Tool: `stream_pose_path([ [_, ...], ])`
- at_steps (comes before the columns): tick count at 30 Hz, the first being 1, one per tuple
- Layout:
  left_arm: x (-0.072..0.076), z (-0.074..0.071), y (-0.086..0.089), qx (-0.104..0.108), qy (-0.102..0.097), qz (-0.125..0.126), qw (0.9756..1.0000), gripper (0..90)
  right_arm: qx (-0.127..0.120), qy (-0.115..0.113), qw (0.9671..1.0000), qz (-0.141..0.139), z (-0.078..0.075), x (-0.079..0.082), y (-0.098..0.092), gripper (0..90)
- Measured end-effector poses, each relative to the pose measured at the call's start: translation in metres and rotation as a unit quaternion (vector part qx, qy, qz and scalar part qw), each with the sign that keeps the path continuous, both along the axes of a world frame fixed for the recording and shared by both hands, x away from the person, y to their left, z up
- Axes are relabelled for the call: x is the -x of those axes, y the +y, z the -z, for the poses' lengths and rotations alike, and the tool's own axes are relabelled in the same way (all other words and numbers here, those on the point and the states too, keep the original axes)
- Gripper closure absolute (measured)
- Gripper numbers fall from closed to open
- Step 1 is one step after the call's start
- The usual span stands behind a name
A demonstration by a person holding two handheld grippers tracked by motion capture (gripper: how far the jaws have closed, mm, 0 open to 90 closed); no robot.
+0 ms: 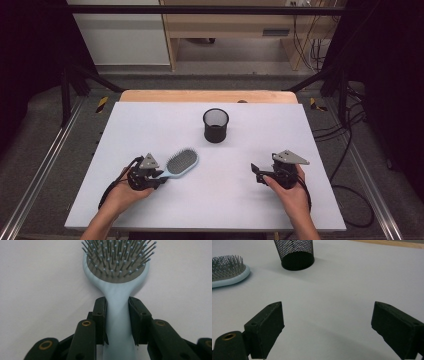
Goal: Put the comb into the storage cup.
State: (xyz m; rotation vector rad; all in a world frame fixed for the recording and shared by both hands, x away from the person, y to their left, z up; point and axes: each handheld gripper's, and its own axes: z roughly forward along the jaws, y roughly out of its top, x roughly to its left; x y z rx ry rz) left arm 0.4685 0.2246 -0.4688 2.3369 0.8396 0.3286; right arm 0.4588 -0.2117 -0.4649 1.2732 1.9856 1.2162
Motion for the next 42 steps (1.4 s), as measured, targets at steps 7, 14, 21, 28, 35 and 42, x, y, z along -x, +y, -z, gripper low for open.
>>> stream_pose_path([
  [7,0.003,0.000,-0.001,0.001,-0.009,-0.011,0.9999,68.9,0.000,0.000,1.0000,0.001,-0.001,0.001,0.000,11.0],
  [14,0.004,-0.003,0.002,0.014,-0.021,-0.019,0.9995,69.0,-0.002,-0.002,1.0000,-0.002,-0.002,0.002,0.001,11.1],
  [21,0.005,-0.009,0.007,0.045,-0.055,-0.026,0.9971,69.0,-0.001,-0.003,1.0000,-0.003,-0.002,0.002,0.004,10.9],
  [28,0.003,-0.009,0.009,0.054,-0.063,-0.030,0.9961,69.0,0.000,0.000,1.0000,-0.006,-0.001,0.001,0.009,10.6],
  [35,0.003,-0.009,0.009,0.062,-0.072,-0.035,0.9948,69.0,0.000,0.004,0.9999,-0.010,0.000,-0.001,0.013,10.0],
  [42,0.005,-0.011,0.005,0.068,-0.084,-0.029,0.9937,69.0,-0.003,0.005,0.9999,-0.016,0.000,0.000,0.018,9.1],
])
